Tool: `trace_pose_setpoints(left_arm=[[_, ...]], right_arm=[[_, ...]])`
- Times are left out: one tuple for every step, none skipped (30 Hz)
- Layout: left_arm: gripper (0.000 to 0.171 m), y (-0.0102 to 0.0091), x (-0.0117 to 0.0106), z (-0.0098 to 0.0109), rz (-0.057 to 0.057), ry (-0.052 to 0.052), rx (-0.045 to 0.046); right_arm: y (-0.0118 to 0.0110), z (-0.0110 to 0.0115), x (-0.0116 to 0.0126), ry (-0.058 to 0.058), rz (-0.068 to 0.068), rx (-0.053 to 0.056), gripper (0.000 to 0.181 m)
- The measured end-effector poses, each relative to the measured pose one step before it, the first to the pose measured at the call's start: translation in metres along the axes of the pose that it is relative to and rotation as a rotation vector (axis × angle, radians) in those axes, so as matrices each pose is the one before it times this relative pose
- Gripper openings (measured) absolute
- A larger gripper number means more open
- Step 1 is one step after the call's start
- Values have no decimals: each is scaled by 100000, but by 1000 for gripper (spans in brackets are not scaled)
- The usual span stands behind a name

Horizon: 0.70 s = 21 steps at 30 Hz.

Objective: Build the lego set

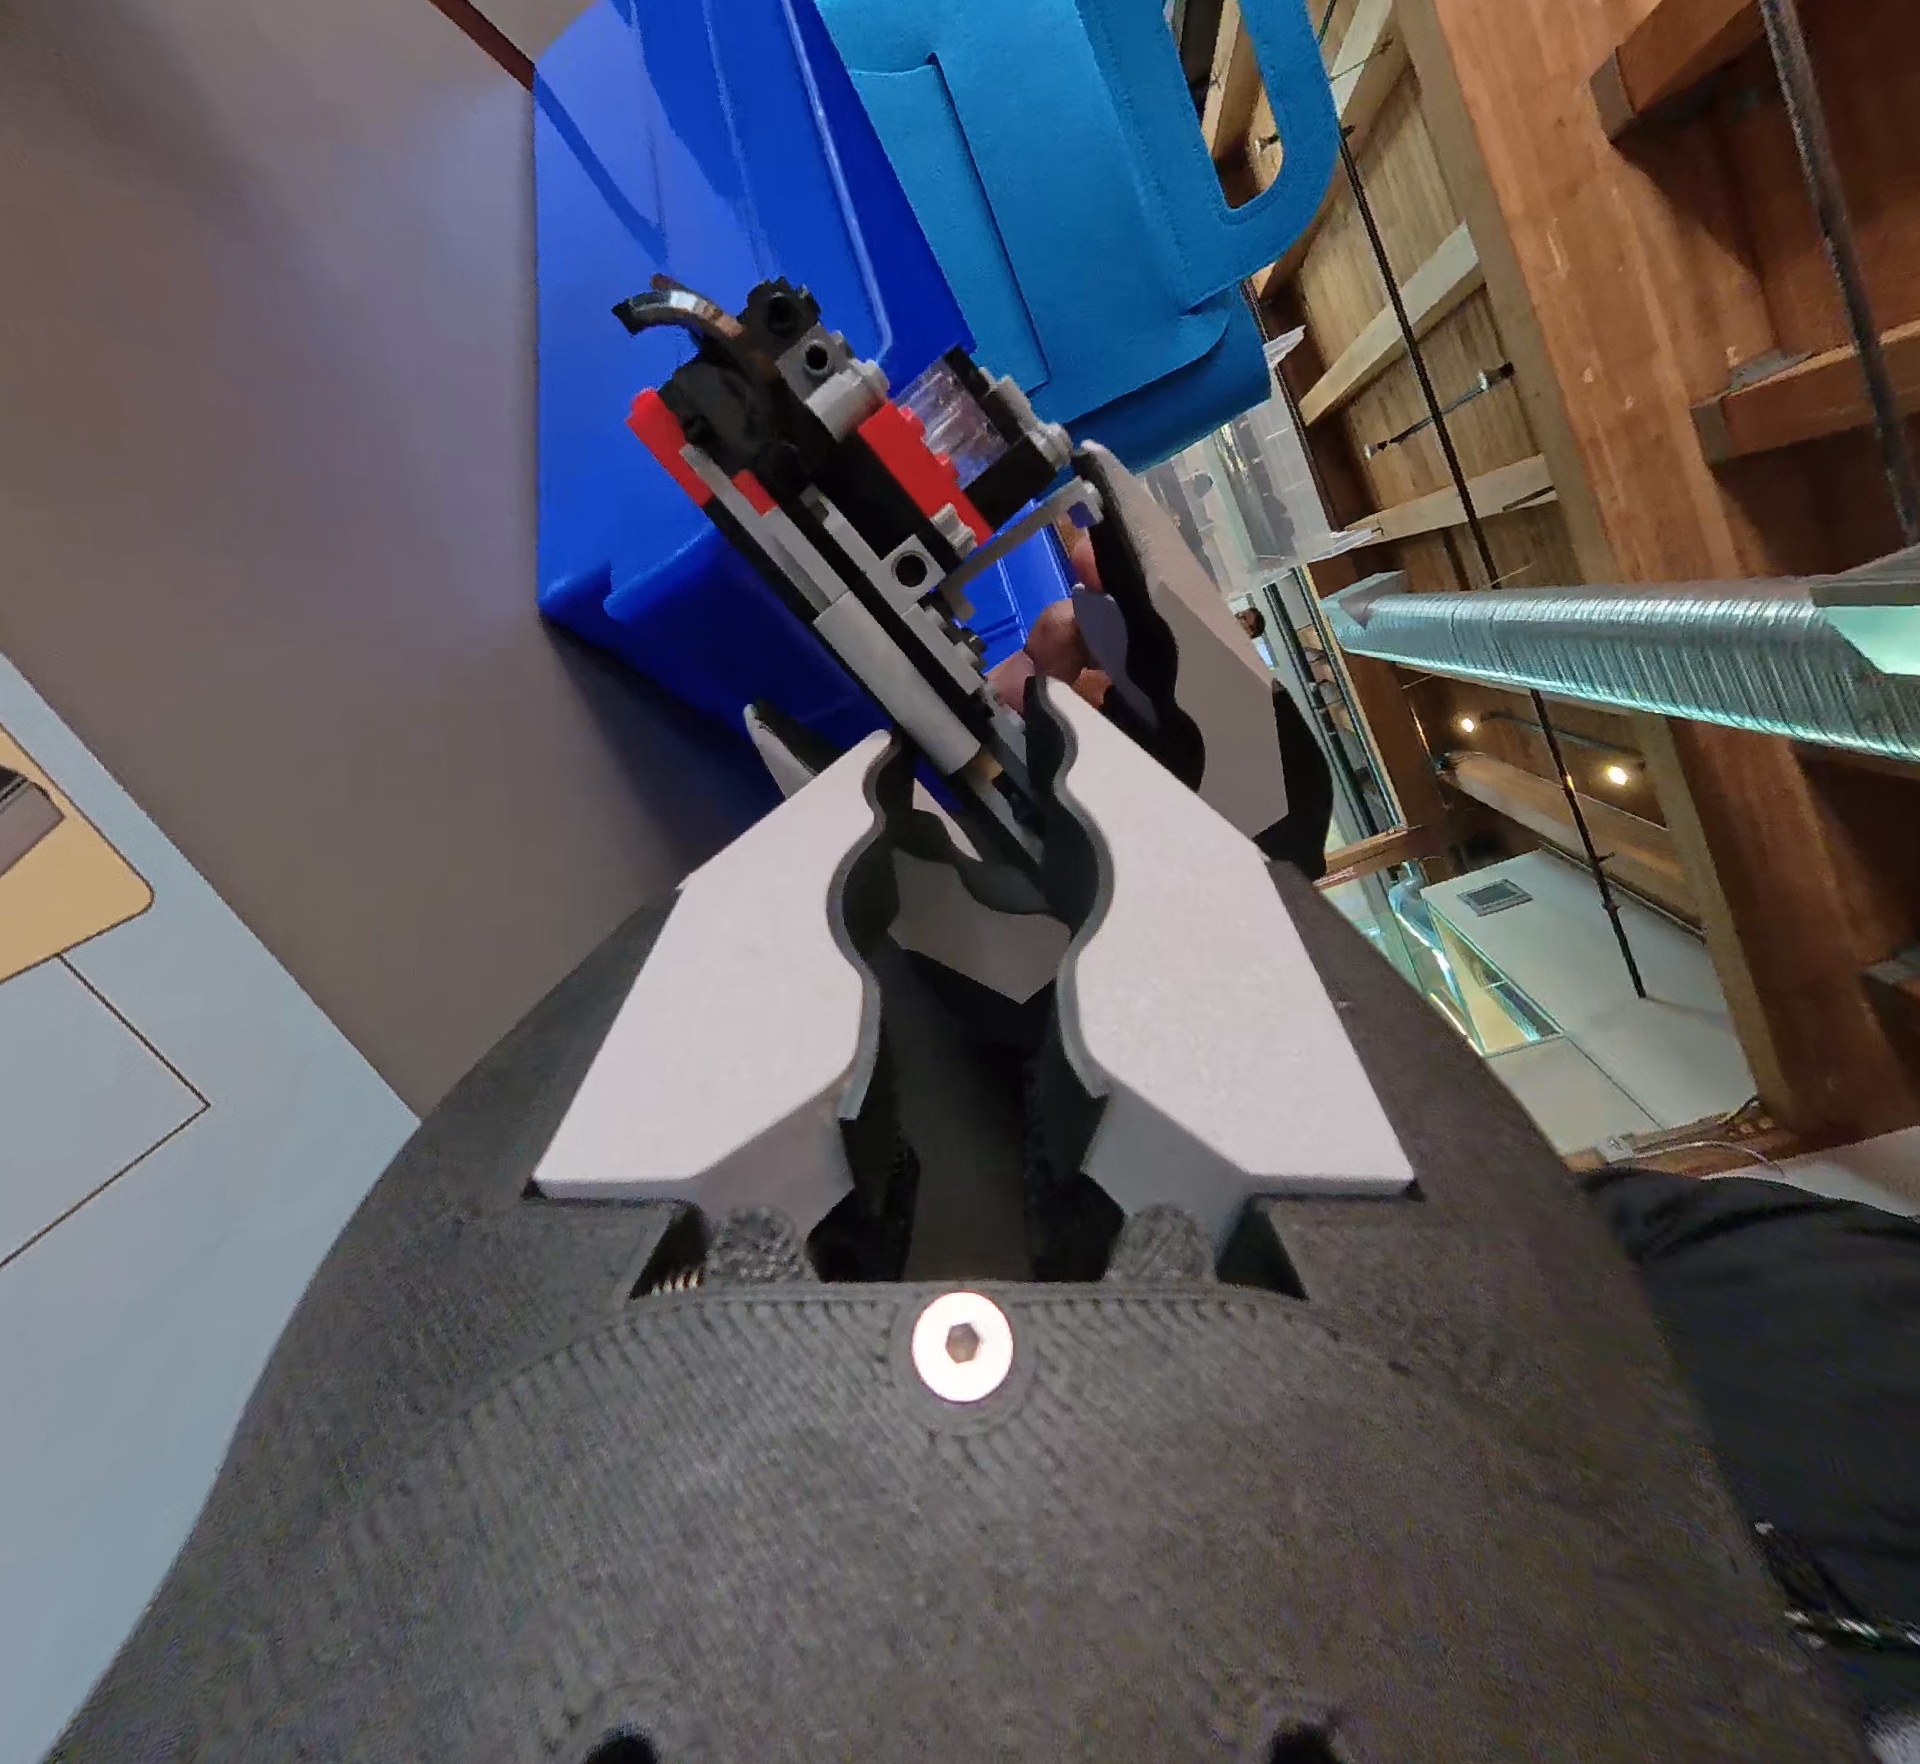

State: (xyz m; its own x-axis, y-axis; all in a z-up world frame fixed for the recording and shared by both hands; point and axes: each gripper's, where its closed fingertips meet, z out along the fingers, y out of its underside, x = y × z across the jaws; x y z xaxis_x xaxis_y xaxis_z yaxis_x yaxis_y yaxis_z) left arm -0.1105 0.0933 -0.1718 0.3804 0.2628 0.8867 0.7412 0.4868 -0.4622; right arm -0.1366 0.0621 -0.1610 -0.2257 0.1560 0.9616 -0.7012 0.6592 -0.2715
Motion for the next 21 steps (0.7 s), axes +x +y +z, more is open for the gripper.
trace_pose_setpoints(left_arm=[[24, 6, 2, 5, 554, -52, -1], [24, 12, 19, 7, 707, -38, -166], [24, -3, 25, 6, 698, 47, -146], [24, -17, 53, -1, 428, 112, 111], [24, -14, 57, 8, 451, 136, 120], [24, -15, 68, 0, 355, 244, 127], [24, -15, 39, 6, -4, 251, 162], [24, -24, 33, -5, -185, 306, 173], [25, -10, 23, 1, -216, 228, 55], [25, -23, 6, -14, -132, 220, 166], [25, -25, 18, -2, -196, 255, 215], [25, -27, 28, -8, -388, 305, 88], [25, 8, -10, -6, 186, -41, -91], [25, 6, -8, 12, 294, -137, -76], [25, 5, 10, 13, -148, 69, -16], [25, -18, 28, 7, -259, 271, 61], [25, -21, 26, 4, -98, 245, 96], [25, -41, 29, 5, -111, 306, 156], [25, -44, 68, 3, -178, 457, 50], [25, -20, 84, 5, -70, 374, -99], [25, -41, 118, -6, 573, 447, 194]], right_arm=[[14, 0, 3, -51, 167, -88, 70], [9, 2, 6, -2, 218, -51, 70], [6, -8, 16, -25, 347, 19, 70], [8, -3, 41, 34, 415, 14, 70], [-11, -14, 50, 83, 325, 50, 70], [-8, -14, 44, 184, 224, 137, 70], [3, -15, 30, 64, 165, 13, 69], [-8, -14, 14, 43, 149, 9, 69], [-4, 2, 1, 14, 8, 29, 68], [-5, 8, -6, 52, 28, 9, 68], [-12, -5, -3, 155, -145, -2, 67], [-12, 7, -5, 83, -116, -17, 67], [14, 12, -10, -81, 179, -20, 67], [3, 5, -8, -118, 187, -17, 66], [-1, 4, 6, 100, -156, 52, 67], [-9, 1, 32, 400, -242, 96, 67], [-2, 4, 35, 406, -180, -68, 67], [-11, 6, 56, 536, -304, -145, 68], [-23, -4, 87, 985, -710, 3, 68], [-40, -26, 112, 1112, -1168, 2, 68], [-56, -41, 153, 1289, -1094, 113, 68]])
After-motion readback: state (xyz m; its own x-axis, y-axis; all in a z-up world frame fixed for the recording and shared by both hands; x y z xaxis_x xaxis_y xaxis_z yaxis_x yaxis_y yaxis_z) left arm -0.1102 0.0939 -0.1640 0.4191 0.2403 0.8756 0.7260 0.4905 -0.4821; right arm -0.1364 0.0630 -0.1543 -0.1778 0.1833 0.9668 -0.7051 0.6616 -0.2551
